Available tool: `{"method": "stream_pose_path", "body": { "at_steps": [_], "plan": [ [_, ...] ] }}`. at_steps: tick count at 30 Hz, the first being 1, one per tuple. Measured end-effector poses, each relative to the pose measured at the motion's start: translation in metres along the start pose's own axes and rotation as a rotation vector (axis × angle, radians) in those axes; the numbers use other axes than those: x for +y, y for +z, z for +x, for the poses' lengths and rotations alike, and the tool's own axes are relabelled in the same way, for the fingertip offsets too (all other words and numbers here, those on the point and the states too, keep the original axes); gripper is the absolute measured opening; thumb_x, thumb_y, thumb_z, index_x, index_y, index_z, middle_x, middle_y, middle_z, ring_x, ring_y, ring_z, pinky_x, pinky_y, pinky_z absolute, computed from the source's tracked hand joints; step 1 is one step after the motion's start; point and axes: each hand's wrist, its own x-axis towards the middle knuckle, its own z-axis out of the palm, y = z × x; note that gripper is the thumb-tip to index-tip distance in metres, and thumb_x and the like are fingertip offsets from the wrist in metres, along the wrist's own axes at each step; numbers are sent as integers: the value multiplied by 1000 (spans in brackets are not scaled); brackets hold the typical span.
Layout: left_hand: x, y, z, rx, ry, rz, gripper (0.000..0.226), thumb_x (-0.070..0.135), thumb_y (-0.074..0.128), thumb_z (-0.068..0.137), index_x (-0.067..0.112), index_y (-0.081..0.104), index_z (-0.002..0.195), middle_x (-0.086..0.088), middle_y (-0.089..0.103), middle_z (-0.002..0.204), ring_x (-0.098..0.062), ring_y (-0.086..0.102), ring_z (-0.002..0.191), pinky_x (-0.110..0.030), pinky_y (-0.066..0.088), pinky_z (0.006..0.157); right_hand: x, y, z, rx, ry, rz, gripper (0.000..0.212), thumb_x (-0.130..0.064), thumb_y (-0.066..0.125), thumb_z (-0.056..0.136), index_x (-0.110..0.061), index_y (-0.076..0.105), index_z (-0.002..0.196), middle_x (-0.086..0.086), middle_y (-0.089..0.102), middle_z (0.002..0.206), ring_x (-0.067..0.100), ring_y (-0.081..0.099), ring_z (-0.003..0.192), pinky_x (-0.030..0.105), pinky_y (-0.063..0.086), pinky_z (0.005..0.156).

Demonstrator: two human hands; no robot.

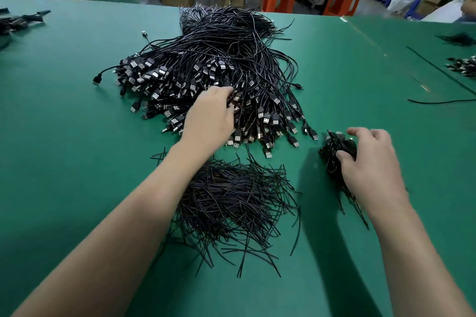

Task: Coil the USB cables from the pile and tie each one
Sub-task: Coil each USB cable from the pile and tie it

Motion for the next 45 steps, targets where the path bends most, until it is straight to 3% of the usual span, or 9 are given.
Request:
{"method": "stream_pose_path", "body": {
  "at_steps": [6,13,17,20,27,32,36,41,45],
  "plan": [
    [-23,11,40,-60,-100,261,32,30,55,107,10,62,131,-11,55,132,-35,61,111,-44,49,84,-15,16,-21,-68,-146,75,41,-28,67,97,-19,58,135,2,42,144,20,43,136,37,36,110],
    [-22,9,48,-16,-88,342,23,37,63,102,18,75,108,-6,69,114,-31,61,112,-43,51,90,-24,22,-33,0,-276,283,20,-47,61,96,-31,67,85,-17,61,95,0,56,88,24,38,77],
    [-1,-5,29,-98,-113,-41,16,37,65,100,22,73,99,11,67,86,-11,64,83,-33,56,75,-25,20,-34,-51,-243,487,33,-44,58,100,-30,69,72,-18,70,76,-3,60,69,10,38,63],
    [32,-17,-5,-381,5,-302,11,36,70,96,27,73,92,9,68,79,5,55,57,-14,49,54,-33,20,-35,-186,-147,741,32,-39,54,104,-29,77,83,-12,76,82,2,70,82,29,53,79],
    [71,-30,-73,-633,99,-611,10,26,83,88,22,75,84,16,73,69,-4,69,56,-20,55,58,-51,11,-40,-763,275,1387,63,-56,36,104,-9,77,108,14,76,107,24,73,95,37,59,68],
    [53,-42,-74,-677,105,-550,15,27,84,87,19,81,99,10,78,73,-8,76,70,-15,55,71,-59,-3,-38,-582,344,1636,40,-36,39,108,-12,68,97,1,70,78,16,71,75,29,58,69],
    [41,-53,-68,-651,147,-539,9,33,83,87,26,81,93,9,77,74,-6,73,70,-19,55,70,-68,-16,-43,-653,301,1863,33,-33,44,106,-15,63,86,-8,38,60,8,41,50,22,43,49],
    [44,-53,-71,-645,166,-528,12,32,84,86,21,81,86,6,76,71,-5,68,67,-32,55,71,-82,-13,-56,-641,82,1770,35,-32,45,107,-17,62,80,-7,26,59,10,28,49,23,36,49],
    [34,-71,-67,-473,228,-299,17,38,76,90,35,79,106,19,74,92,6,64,86,-17,49,79,-79,-14,-59,-665,72,1625,38,-35,42,107,-18,55,75,-7,19,58,9,17,48,22,19,43]
  ]
}}
